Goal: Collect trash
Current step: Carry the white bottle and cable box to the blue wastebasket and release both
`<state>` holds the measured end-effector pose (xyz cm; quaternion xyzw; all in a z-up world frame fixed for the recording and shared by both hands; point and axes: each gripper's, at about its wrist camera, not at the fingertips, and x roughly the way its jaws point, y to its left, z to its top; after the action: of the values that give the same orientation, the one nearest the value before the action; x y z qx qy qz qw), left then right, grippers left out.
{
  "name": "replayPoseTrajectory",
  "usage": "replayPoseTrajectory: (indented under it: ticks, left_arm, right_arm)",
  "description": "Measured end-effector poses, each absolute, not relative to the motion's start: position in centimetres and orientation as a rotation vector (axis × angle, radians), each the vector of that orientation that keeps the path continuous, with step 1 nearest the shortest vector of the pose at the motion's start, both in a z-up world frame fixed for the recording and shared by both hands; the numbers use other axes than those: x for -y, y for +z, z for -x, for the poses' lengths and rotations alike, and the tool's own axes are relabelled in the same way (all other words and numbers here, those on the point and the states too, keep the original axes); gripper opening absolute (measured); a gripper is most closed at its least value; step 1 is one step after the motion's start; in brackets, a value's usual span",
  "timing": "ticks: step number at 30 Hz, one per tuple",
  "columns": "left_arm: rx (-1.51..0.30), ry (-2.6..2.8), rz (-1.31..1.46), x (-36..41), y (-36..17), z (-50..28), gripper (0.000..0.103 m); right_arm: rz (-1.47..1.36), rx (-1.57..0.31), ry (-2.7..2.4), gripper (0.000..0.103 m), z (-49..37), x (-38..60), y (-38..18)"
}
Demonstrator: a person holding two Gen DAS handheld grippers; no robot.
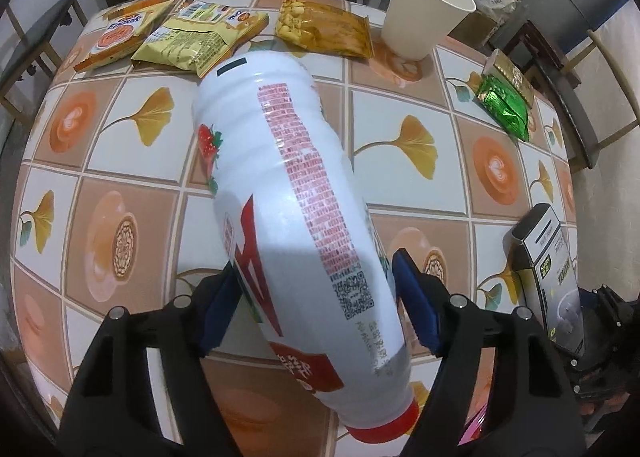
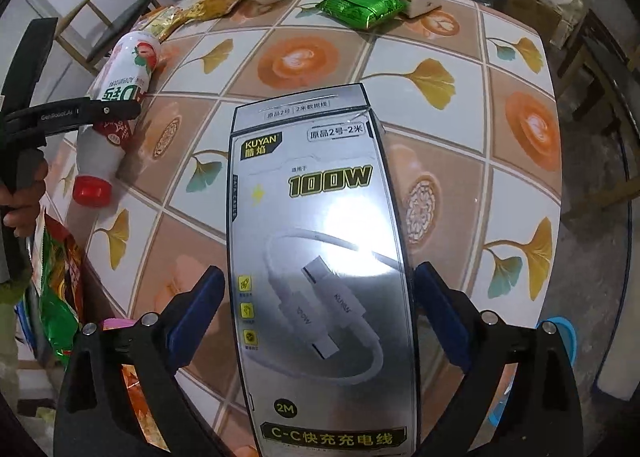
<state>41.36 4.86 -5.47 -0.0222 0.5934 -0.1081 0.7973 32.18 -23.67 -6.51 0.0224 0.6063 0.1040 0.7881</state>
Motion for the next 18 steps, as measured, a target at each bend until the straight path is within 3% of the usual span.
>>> replayPoseTrajectory:
  ticks: [3, 18]
  left_arm:
    - [-1.256, -0.233, 0.039, -4.8, -5.2, -41.1, 0.069]
    - [-1.116, -0.283, 0.059, -4.5, -0.5, -38.1, 0.067]
  right_arm:
    - [-0.032, -1.289, 0.207, 0.087, -31.9, 23.6, -6.4]
    - [-0.143, -1.209, 0.179, 0.083, -31.1, 25.5, -3.9]
